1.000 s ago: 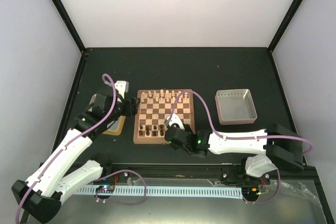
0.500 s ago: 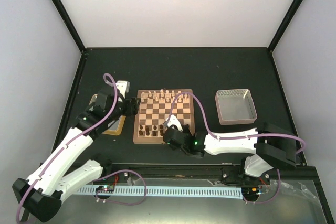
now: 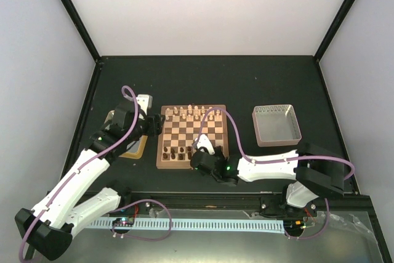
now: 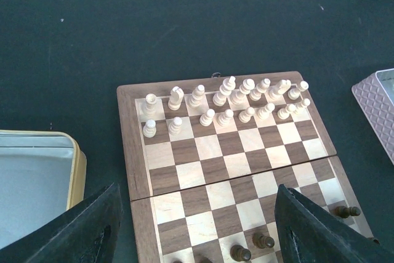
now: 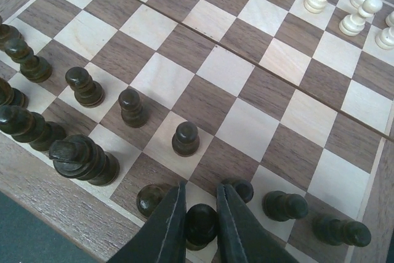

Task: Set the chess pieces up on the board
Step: Place the chess piece on the chessboard, then pick up the chess piece from the chessboard.

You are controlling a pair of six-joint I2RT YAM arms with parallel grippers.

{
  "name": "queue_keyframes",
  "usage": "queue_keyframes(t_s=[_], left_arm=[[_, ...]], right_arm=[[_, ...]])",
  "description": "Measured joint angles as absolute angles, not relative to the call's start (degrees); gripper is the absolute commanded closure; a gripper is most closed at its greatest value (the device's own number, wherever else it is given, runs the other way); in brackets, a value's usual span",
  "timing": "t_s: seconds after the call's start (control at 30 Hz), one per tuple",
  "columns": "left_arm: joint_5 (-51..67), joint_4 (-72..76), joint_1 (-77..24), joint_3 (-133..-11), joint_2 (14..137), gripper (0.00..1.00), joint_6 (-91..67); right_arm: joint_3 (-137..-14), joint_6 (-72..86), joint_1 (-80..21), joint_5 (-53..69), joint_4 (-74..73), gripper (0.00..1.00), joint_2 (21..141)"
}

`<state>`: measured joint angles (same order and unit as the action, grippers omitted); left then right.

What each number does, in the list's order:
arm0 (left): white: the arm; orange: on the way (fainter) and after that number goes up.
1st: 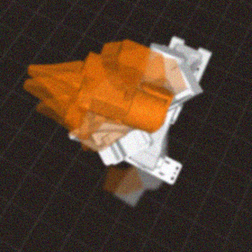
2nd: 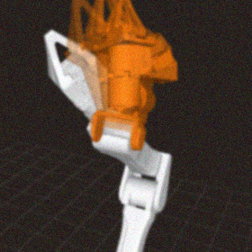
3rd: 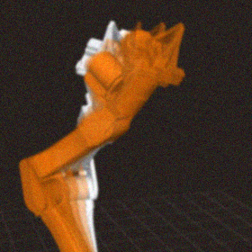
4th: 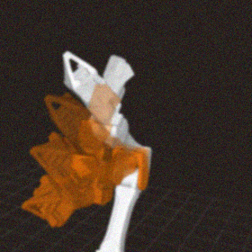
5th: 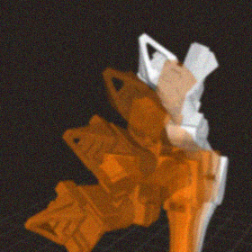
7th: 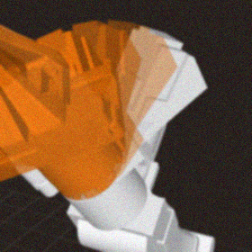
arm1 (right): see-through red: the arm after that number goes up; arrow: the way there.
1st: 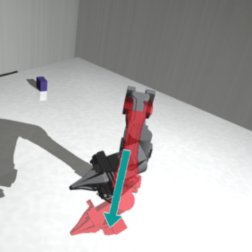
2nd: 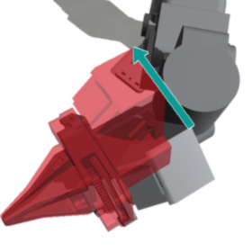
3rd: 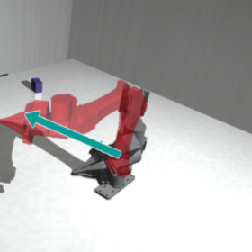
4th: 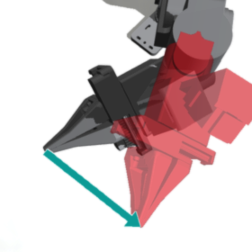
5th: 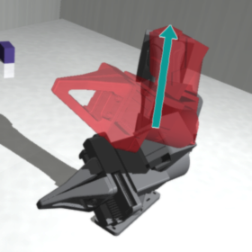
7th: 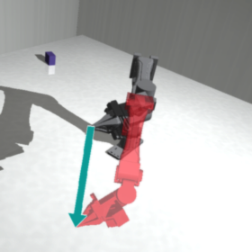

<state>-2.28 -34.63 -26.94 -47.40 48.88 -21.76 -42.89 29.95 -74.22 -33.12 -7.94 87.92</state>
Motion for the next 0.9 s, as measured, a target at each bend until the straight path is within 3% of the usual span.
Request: queue_keyframes(t_s=[0.53, 0.7, 0.8, 0.9], left_arm=[[-2.26, -34.63, -26.63, -47.4, 48.88, 0.29, -21.82], [-2.31, -34.63, -26.61, -47.4, 48.36, 0.27, -21.78], [-2.28, -34.65, -26.61, -47.4, 46.44, 0.24, -21.47], [-2.24, -34.63, -26.57, -47.4, 43.0, 0.11, -20.49]], right_arm=[[-42.94, 31.18, -73.56, -33.08, -10.81, 0.68, 81.56], [-43.16, 32.86, -72.16, -32.93, -13.43, 0.58, 76.27], [-43.4, 34.46, -69.45, -32.18, -15.14, 0.46, 71.18], [-43.42, 35.94, -64.71, -30.44, -17.43, 0.35, 65.19]])
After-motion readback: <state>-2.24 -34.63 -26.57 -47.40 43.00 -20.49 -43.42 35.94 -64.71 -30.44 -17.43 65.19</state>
